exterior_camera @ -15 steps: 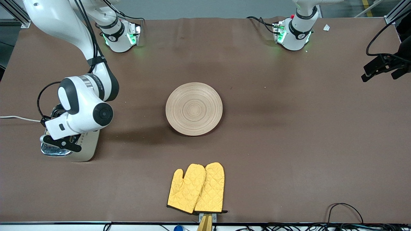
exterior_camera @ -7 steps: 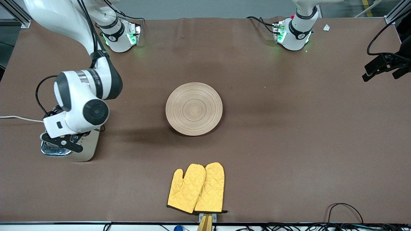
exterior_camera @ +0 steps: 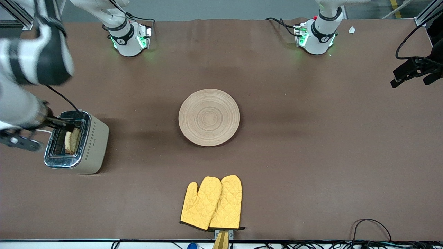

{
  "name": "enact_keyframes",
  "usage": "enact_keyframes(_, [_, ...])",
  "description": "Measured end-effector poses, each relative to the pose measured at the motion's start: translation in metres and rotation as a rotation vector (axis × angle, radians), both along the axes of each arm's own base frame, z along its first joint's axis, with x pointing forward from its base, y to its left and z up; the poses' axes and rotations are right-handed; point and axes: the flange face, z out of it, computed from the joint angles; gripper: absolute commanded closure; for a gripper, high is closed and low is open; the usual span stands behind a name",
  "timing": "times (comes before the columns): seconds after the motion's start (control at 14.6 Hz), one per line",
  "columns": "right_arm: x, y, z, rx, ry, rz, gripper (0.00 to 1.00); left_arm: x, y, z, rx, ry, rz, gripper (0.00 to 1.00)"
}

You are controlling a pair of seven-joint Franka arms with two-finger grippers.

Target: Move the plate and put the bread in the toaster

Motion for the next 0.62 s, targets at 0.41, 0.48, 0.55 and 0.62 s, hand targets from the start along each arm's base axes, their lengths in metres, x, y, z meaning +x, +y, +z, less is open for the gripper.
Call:
enact_keyframes(0.41, [-0.071,-0.045,0.115,0.143,-0.122,0.112,0.0,0.0,0.0,0.0,0.0,0.0,0.0,0.0])
enact_keyframes(0.48, [-0.077,-0.051,0.12,0.145,-0.128,0.114,0.0,0.0,0.0,0.0,0.0,0.0,0.0,0.0])
enact_keyframes(0.55, [-0.08,-0.057,0.118,0.157,-0.127,0.109,0.0,0.0,0.0,0.0,0.0,0.0,0.0,0.0])
enact_keyframes(0.62, [-0.079,-0.063,0.112,0.179,-0.121,0.103,0.0,0.0,0.0,0.0,0.0,0.0,0.0,0.0])
